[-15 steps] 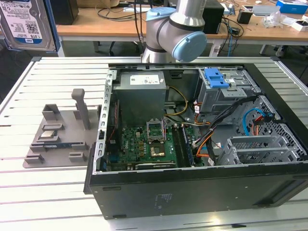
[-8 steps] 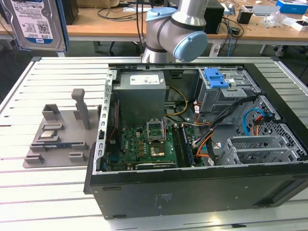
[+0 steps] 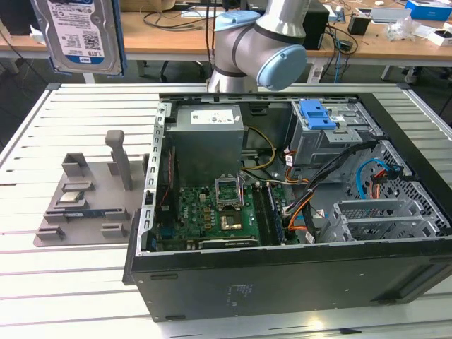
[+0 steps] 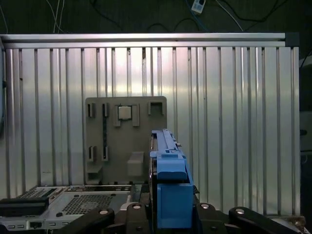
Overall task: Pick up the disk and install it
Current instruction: 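Pick up the disk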
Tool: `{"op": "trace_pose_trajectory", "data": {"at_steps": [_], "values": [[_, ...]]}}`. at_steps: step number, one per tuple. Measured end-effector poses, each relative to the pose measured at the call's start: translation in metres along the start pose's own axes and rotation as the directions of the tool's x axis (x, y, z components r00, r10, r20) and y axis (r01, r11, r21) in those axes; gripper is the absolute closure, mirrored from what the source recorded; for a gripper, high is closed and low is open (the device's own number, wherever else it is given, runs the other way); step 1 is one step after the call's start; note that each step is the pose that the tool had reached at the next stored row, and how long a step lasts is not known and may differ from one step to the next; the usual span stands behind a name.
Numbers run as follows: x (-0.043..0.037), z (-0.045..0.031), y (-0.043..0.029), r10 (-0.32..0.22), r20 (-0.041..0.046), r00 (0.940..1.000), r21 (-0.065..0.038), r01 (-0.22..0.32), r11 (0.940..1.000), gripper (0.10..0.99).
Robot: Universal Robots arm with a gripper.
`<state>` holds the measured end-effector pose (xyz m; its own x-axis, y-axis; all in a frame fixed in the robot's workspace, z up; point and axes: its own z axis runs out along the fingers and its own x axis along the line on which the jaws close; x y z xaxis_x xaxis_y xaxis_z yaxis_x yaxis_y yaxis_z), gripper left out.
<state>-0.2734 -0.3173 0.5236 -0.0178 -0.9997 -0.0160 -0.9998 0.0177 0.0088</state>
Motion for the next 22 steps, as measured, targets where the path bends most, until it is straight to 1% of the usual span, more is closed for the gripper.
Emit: {"op": "trace_pose_trajectory", "data": {"at_steps": [3, 4, 5, 6, 8, 12, 13, 15, 22], "values": [[-0.0003, -0.0001, -0.0144, 0.000, 0.0000, 1.0000, 0.000, 0.000, 1.0000, 0.722], [-0.0004, -0.0001, -0.0218, 0.000, 0.0000, 1.0000, 0.000, 0.000, 1.0000, 0.722], [-0.0005, -0.0002, -0.0255, 0.000, -0.0001, 1.0000, 0.000, 0.000, 1.0000, 0.722], [-0.0006, -0.0003, -0.0324, 0.000, -0.0001, 1.0000, 0.000, 0.000, 1.0000, 0.722], [-0.0008, -0.0003, -0.0413, 0.000, 0.0000, 1.0000, 0.000, 0.000, 1.0000, 0.722], [-0.0012, -0.0005, -0.0613, 0.000, -0.0001, 1.0000, -0.001, 0.000, 1.0000, 0.722], [-0.0014, -0.0005, -0.0680, 0.000, 0.0000, 1.0000, -0.001, 0.000, 1.0000, 0.722], [-0.0016, -0.0006, -0.0788, 0.000, -0.0001, 1.0000, -0.001, 0.000, 1.0000, 0.722], [-0.0021, -0.0008, -0.1094, 0.000, 0.0001, 1.0000, -0.002, 0.000, 1.0000, 0.722]]}}
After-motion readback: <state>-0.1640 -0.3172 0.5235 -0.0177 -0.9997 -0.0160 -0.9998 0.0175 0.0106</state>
